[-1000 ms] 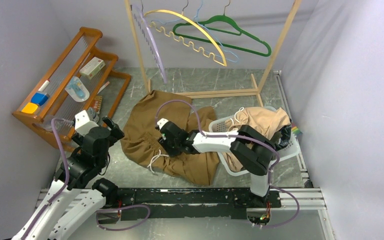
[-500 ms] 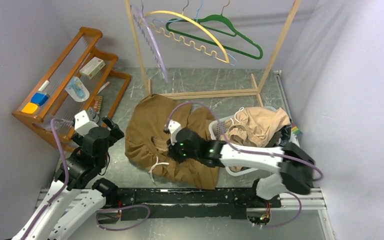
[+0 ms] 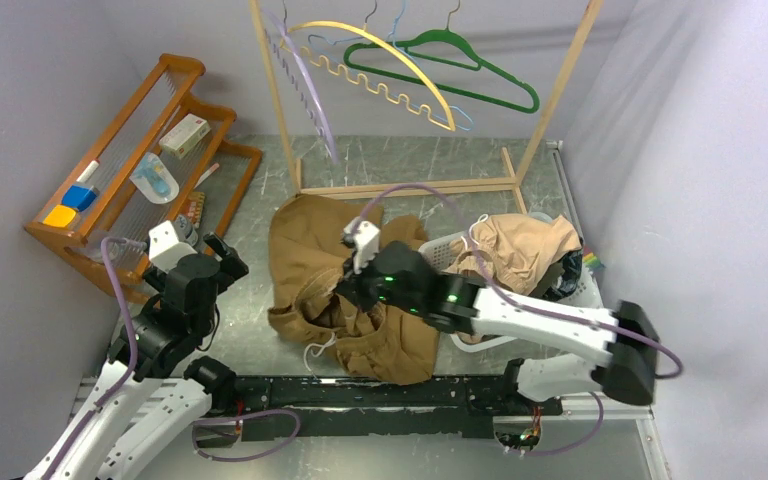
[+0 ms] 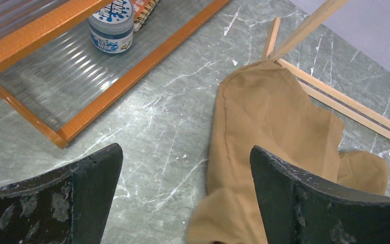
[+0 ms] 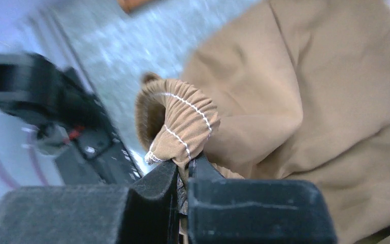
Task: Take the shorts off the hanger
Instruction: Pick up the shorts at the center of the board.
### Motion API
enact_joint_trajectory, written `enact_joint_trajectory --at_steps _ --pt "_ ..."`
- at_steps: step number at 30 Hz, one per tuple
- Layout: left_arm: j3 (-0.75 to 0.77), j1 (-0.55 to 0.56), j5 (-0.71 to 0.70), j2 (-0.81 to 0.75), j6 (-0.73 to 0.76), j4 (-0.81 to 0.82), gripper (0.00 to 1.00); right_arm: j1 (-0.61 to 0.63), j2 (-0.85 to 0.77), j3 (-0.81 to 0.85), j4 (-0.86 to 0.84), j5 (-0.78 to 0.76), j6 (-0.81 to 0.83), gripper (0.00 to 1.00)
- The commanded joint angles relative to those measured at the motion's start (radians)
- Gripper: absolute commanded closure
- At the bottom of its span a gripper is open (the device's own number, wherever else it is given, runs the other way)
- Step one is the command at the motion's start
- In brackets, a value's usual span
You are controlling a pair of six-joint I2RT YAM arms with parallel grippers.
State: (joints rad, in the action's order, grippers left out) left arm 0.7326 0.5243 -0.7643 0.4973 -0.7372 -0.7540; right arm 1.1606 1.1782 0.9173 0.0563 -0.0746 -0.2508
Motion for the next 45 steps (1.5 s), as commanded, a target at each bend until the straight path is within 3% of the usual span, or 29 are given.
enact_joint_trajectory --at_steps 1,5,6,9,12,19,28,29,31,35,39,45 --pt "0.028 -0.003 -0.008 0.008 0.003 -0.006 0.01 0.001 0.248 0.057 0.248 -0.085 -0.032 1.00" --pt "0.029 -0.003 -0.007 0.009 0.002 -0.008 0.01 0.003 0.335 0.038 0.214 -0.002 -0.056 0.95" --pt "0.028 -0.003 -0.007 0.008 0.004 -0.006 0.01 0.004 0.333 0.030 0.188 0.036 -0.063 0.87" --pt "0.025 -0.004 -0.007 0.003 0.005 -0.005 0.01 0.004 0.306 -0.027 0.059 0.217 -0.081 0.46" --pt "0.027 -0.004 0.000 -0.001 0.010 0.002 0.01 0.005 0.307 -0.044 0.027 0.271 -0.075 0.25" --pt "0.018 -0.003 0.008 -0.003 0.021 0.017 0.01 0.025 0.490 0.093 0.232 0.031 -0.019 0.12" --pt "0.027 -0.005 0.004 0.013 0.018 0.003 0.01 0.120 0.748 0.216 0.320 -0.270 0.013 0.05" --pt "0.027 -0.005 0.003 0.012 0.018 0.005 0.01 0.120 0.772 0.207 0.316 -0.276 0.003 0.06" --pt "0.026 -0.005 0.003 0.009 0.019 0.005 0.01 0.117 0.812 0.182 0.300 -0.282 -0.017 0.18" --pt "0.022 -0.005 0.002 0.001 0.022 0.011 0.01 0.116 0.790 0.130 0.254 -0.289 -0.087 0.56" --pt "0.021 -0.006 0.005 0.002 0.025 0.013 0.01 0.107 0.638 0.092 0.191 -0.285 -0.104 0.99" --pt "0.026 -0.007 0.008 0.010 0.024 0.007 0.01 0.102 0.320 0.118 0.170 -0.331 -0.060 1.00"
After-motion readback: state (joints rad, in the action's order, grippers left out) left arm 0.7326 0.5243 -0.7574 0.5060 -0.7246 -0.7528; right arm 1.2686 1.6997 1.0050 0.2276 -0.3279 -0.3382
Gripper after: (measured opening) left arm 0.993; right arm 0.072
